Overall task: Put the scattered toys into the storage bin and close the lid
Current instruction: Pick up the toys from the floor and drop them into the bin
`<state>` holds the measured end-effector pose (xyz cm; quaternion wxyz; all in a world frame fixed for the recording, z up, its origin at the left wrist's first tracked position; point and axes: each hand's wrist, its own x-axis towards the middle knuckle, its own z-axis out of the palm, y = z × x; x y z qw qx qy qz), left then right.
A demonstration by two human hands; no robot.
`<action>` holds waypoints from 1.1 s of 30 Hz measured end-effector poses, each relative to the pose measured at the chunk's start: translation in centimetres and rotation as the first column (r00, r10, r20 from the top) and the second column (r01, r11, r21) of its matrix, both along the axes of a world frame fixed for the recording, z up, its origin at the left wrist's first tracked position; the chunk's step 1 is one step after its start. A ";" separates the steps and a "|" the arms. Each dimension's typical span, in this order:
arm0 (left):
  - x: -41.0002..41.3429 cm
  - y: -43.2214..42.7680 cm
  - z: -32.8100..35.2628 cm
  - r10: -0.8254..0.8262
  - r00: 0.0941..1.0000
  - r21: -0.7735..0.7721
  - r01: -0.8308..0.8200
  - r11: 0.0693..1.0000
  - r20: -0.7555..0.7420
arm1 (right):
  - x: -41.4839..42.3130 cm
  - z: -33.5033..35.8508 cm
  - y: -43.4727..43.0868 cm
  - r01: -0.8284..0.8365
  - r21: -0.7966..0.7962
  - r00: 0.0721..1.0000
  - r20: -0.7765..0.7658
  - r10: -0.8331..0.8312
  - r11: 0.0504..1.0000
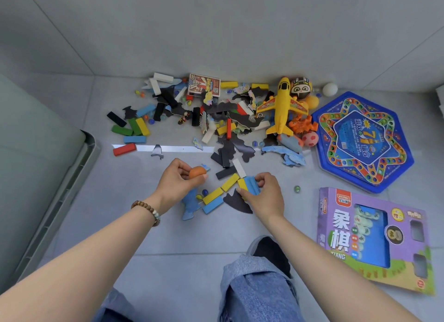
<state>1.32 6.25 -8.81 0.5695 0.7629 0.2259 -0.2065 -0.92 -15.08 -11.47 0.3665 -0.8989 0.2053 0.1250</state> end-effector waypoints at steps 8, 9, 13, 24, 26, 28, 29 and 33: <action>-1.3 0.6 -0.1 0.033 0.999 -0.011 -0.033 0.999 0.002 | 0.2 0.8 0.4 0.036 -0.039 0.999 0.025 -0.035 0.999; -1.4 0.6 0.0 0.040 0.999 -0.013 -0.040 0.999 0.001 | 0.2 0.9 0.4 0.054 -0.004 0.998 0.026 -0.054 0.999; -1.3 0.6 0.2 0.065 0.998 -0.028 -0.065 0.997 -0.010 | 0.9 2.5 0.8 0.222 0.410 0.975 -0.089 -0.203 0.885; 0.0 -0.5 1.4 0.018 0.986 -0.356 -0.076 0.931 -0.163 | 4.2 6.8 0.2 0.334 0.920 0.939 -0.343 0.008 0.204; 0.4 -1.0 1.7 0.050 0.964 -0.453 -0.168 0.876 -0.262 | 4.7 6.3 -0.2 0.330 0.889 0.937 -0.349 0.006 0.317; 0.7 -1.5 1.7 0.054 0.951 -0.460 -0.197 0.866 -0.305 | 4.9 5.8 -0.4 0.343 0.859 0.928 -0.372 0.004 0.381; 0.8 -1.7 1.5 0.040 0.951 -0.428 -0.175 0.887 -0.305 | 4.8 5.5 -0.5 0.357 0.848 0.922 -0.388 -0.002 0.392; 1.0 -2.7 0.8 0.034 0.978 -0.177 -0.072 0.982 -0.208 | 4.4 4.7 -0.7 0.387 0.801 0.910 -0.411 -0.051 0.457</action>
